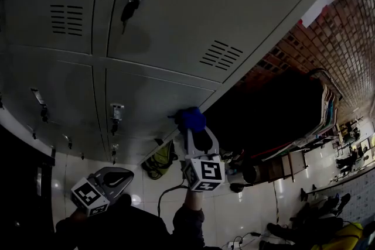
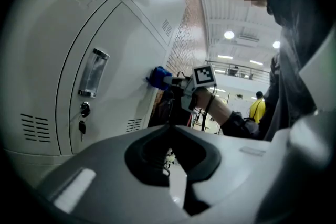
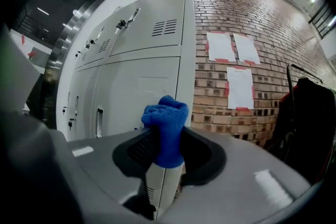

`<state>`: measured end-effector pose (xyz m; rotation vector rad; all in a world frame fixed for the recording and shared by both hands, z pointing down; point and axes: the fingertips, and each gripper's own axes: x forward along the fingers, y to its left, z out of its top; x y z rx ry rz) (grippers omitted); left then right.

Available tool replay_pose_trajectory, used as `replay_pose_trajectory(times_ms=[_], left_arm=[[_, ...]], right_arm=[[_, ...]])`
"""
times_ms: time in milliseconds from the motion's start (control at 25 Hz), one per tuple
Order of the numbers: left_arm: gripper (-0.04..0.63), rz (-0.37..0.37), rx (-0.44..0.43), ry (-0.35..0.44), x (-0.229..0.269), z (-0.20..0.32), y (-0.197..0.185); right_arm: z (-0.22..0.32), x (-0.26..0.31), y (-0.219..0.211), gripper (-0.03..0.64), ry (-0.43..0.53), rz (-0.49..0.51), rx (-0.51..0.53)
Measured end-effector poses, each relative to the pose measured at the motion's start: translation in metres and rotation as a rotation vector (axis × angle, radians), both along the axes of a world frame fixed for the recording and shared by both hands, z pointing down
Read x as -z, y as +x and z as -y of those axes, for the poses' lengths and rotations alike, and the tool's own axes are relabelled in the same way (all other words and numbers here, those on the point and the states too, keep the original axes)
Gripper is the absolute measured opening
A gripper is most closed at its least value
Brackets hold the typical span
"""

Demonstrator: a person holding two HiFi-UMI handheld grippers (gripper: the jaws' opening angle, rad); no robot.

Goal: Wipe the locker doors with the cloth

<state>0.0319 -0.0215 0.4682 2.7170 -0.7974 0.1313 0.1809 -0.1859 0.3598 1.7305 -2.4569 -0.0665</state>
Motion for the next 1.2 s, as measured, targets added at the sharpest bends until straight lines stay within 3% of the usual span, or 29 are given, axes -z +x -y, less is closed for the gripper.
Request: replay_pose_trajectory(times_ms=[200,480,1000,1200], left_arm=[[-0.003,0.0,0.002,0.004,0.005,-0.002,-0.002],[-0.003,-0.003,-0.006,0.001,0.008,-0.008,-0.025],[-0.003,0.0,0.027,-0.017,0.008,-0.011,-0.129],[-0.003,0.001,0.03,-0.021,0.005,-0.01,-0.155]], right_arm=[[-0.004,0.007,-0.003,0.118,0.005,0.0,0.0],[-0.015,0.014,-0.04,0.118,0.007,0.006,0.046],[-0.037,0.006,-0.213,0.118,-0.014,-0.037,0.299],[-0.038,-0.01,-0.256,0.118,-0.051,-0.063,0.341]])
